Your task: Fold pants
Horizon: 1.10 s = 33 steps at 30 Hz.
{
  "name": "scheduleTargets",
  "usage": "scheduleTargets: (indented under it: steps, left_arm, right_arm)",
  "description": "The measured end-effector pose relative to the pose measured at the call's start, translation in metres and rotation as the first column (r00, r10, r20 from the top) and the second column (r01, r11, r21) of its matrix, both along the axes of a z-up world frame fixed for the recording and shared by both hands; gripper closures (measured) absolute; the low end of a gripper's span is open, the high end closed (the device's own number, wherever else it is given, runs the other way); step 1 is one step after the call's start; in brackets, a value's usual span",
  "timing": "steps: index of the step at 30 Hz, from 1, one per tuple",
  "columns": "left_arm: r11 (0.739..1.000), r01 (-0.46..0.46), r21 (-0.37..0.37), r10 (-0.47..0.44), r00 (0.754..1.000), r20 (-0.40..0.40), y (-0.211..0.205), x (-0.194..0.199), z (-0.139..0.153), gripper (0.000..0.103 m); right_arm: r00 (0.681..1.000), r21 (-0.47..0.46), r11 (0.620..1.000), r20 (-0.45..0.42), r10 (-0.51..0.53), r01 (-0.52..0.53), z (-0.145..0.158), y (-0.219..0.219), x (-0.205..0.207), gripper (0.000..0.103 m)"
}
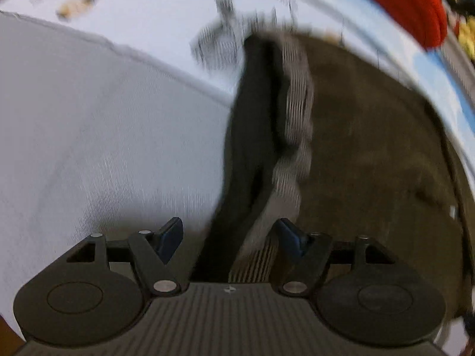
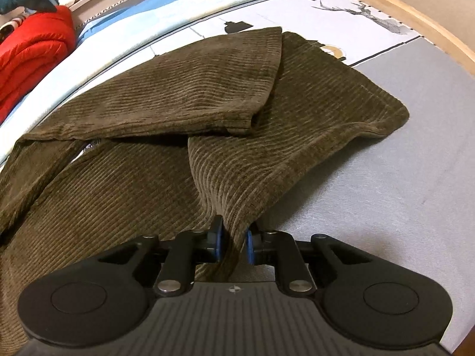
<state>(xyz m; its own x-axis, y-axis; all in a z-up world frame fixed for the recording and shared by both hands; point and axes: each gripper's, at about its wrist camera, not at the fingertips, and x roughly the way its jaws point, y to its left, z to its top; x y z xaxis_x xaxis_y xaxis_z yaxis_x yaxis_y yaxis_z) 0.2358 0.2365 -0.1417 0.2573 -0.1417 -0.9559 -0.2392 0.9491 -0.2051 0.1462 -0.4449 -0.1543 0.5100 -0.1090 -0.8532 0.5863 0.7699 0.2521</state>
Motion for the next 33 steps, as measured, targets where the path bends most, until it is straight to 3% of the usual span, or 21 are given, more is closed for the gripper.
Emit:
scheduleTargets:
  steps: [1,2,5,6,8,10,13,16,17,19,21,23,25,26,27,29,33]
  left_arm:
    - [0.999,0.031,-0.008,-0.031,0.999,-0.008,-0.001,-0.003,-0.002,0.033]
    - [0.998,0.067,-0.016,-0.067,0.998,0.001,-0.003,-0.007,-0.003,0.046]
    - [0.982,0.182,0.05,-0.186,0.98,0.077,-0.005,-0.017,0.012,0.074]
    - [0.977,0.199,0.075,-0.206,0.973,0.106,-0.004,-0.021,0.021,0.077]
    - [0.973,0.19,0.127,-0.211,0.961,0.181,0.005,-0.031,0.042,0.081]
    - [0.98,0.126,0.153,-0.158,0.963,0.218,0.022,-0.042,0.056,0.081]
    - [0.955,0.104,0.277,-0.15,0.977,0.152,0.042,-0.052,0.059,0.081]
    - [0.88,0.18,0.44,-0.222,0.974,0.044,0.045,-0.057,0.048,0.08]
    - [0.869,0.189,0.457,-0.229,0.973,0.033,0.048,-0.058,0.046,0.077]
    - [0.881,0.177,0.438,-0.219,0.975,0.046,0.053,-0.056,0.049,0.073]
    - [0.892,0.158,0.424,-0.196,0.98,0.047,0.057,-0.054,0.054,0.064]
    - [0.901,0.143,0.41,-0.176,0.983,0.043,0.06,-0.058,0.057,0.058]
    - [0.91,0.133,0.393,-0.16,0.986,0.037,0.057,-0.059,0.056,0.054]
    - [0.913,0.131,0.386,-0.156,0.987,0.034,0.052,-0.053,0.051,0.053]
    - [0.916,0.13,0.381,-0.153,0.988,0.033,0.05,-0.05,0.047,0.052]
    - [0.915,0.135,0.38,-0.157,0.987,0.026,0.047,-0.045,0.045,0.048]
    - [0.908,0.145,0.393,-0.161,0.987,0.01,0.039,-0.042,0.037,0.043]
  right_arm:
    - [1.0,0.003,1.0,0.01,0.001,-0.001,0.003,0.0,-0.002,0.094]
    - [1.0,0.006,1.0,0.021,0.001,-0.001,0.006,0.001,-0.004,0.095]
    - [0.999,-0.004,1.0,0.045,0.004,-0.004,0.019,0.003,-0.015,0.095]
    - [0.999,-0.002,1.0,0.044,0.008,-0.008,0.024,0.002,-0.02,0.096]
    - [0.999,0.014,1.0,0.035,0.023,-0.023,0.028,0.003,-0.028,0.096]
    - [0.998,0.059,0.996,0.005,0.064,-0.064,0.029,0.005,-0.036,0.096]
    - [0.969,0.195,0.957,-0.079,0.233,-0.214,0.018,0.015,-0.047,0.096]
    - [0.905,0.339,0.875,-0.124,0.406,-0.346,0.009,0.029,-0.061,0.088]
    - [0.882,0.328,0.856,-0.117,0.456,-0.399,0.013,0.033,-0.064,0.085]
    - [0.863,0.304,0.833,-0.058,0.502,-0.463,0.028,0.027,-0.076,0.079]
    - [0.899,0.321,0.849,0.023,0.437,-0.42,0.04,-0.003,-0.089,0.074]
    - [0.948,0.305,0.898,0.069,0.312,-0.318,0.047,-0.042,-0.104,0.064]
    - [0.994,0.27,0.957,0.048,0.097,-0.106,0.047,-0.091,-0.123,0.061]
    - [1.0,0.248,0.969,0.022,-0.009,0.003,0.044,-0.112,-0.131,0.061]
    - [0.991,0.218,0.966,-0.016,-0.135,0.135,0.039,-0.135,-0.142,0.06]
    - [0.961,0.188,0.943,-0.061,-0.269,0.276,0.029,-0.162,-0.155,0.058]
    - [0.909,0.258,0.873,-0.064,-0.413,0.415,0.012,-0.192,-0.164,0.058]
